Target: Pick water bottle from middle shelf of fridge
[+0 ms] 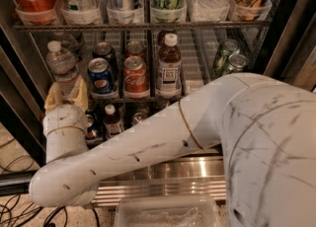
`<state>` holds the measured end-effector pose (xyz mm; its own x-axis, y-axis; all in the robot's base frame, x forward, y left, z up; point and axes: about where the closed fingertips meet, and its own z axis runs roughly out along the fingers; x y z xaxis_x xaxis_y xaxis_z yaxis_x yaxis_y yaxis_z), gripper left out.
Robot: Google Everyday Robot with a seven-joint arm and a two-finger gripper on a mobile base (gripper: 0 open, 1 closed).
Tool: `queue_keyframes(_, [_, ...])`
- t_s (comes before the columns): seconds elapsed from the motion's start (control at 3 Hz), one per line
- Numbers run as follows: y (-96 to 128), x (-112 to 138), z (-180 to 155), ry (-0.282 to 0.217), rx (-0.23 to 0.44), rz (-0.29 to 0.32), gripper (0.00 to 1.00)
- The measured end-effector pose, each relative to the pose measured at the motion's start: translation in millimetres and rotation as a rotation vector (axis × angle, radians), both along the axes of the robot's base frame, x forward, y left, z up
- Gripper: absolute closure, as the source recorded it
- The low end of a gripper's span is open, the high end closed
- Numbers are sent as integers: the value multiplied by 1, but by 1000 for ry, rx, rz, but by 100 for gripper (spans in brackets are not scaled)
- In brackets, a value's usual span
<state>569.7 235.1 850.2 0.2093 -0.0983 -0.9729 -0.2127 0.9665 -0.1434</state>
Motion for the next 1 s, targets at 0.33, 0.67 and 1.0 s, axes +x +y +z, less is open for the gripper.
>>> queue_keyframes(0.33, [-9, 18, -4, 20, 7, -7, 37])
queue_keyframes(0.67, [-15, 34, -9, 44, 14, -5, 31])
queue_keyframes(1.0, [-11, 39, -7, 44, 14, 4, 33])
